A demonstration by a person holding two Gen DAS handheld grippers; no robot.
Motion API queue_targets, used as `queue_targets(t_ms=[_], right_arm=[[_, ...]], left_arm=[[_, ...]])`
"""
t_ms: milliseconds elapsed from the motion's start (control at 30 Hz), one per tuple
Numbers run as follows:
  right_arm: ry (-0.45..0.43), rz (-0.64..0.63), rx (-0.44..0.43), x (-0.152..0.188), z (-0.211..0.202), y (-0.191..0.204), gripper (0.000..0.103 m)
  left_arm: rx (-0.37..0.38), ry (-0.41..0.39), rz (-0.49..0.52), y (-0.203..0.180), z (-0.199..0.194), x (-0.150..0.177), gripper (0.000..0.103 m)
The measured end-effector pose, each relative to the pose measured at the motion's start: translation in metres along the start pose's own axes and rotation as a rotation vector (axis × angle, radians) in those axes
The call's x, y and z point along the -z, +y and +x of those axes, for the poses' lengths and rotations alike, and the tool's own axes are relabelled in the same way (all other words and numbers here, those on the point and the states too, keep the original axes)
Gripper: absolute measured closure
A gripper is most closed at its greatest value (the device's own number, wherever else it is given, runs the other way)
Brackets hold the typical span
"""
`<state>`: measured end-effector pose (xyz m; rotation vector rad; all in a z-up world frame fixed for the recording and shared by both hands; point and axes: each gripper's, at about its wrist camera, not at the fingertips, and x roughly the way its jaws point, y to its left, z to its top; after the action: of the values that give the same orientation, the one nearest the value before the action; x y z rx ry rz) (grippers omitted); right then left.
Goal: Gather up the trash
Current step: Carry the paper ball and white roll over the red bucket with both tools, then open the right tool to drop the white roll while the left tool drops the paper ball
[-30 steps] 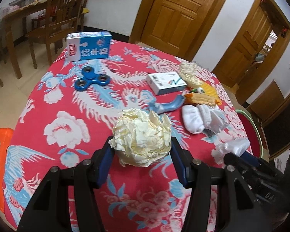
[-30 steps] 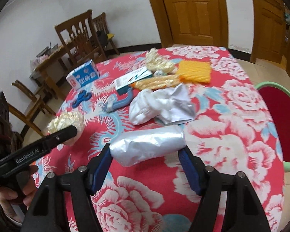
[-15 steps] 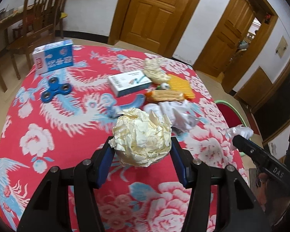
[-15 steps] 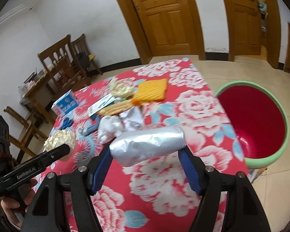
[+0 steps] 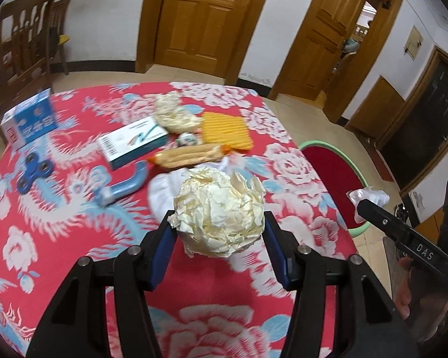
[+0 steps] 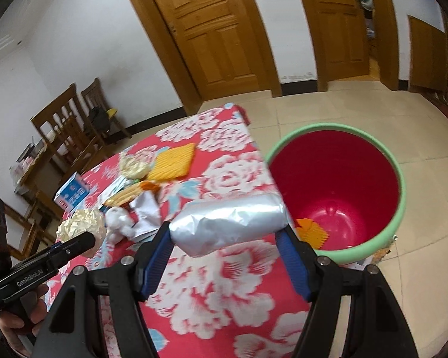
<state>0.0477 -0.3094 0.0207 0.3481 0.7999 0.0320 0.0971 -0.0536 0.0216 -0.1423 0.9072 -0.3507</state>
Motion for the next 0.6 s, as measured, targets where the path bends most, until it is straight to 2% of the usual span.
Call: queue_targets(t_ms=[267, 600], right_arm=[[-0.005, 0.070, 0.050, -0.006, 0.002, -0.043, 0.031], [0.012, 0.148, 0.097, -0.011, 0.022, -0.089, 0.031]], left_arm=[[0.020, 0.012, 0.098, -0.043, 0.026, -0.015, 0.046], [0.073, 0.023, 0.166, -0.084, 0.061, -0.030, 0.046]])
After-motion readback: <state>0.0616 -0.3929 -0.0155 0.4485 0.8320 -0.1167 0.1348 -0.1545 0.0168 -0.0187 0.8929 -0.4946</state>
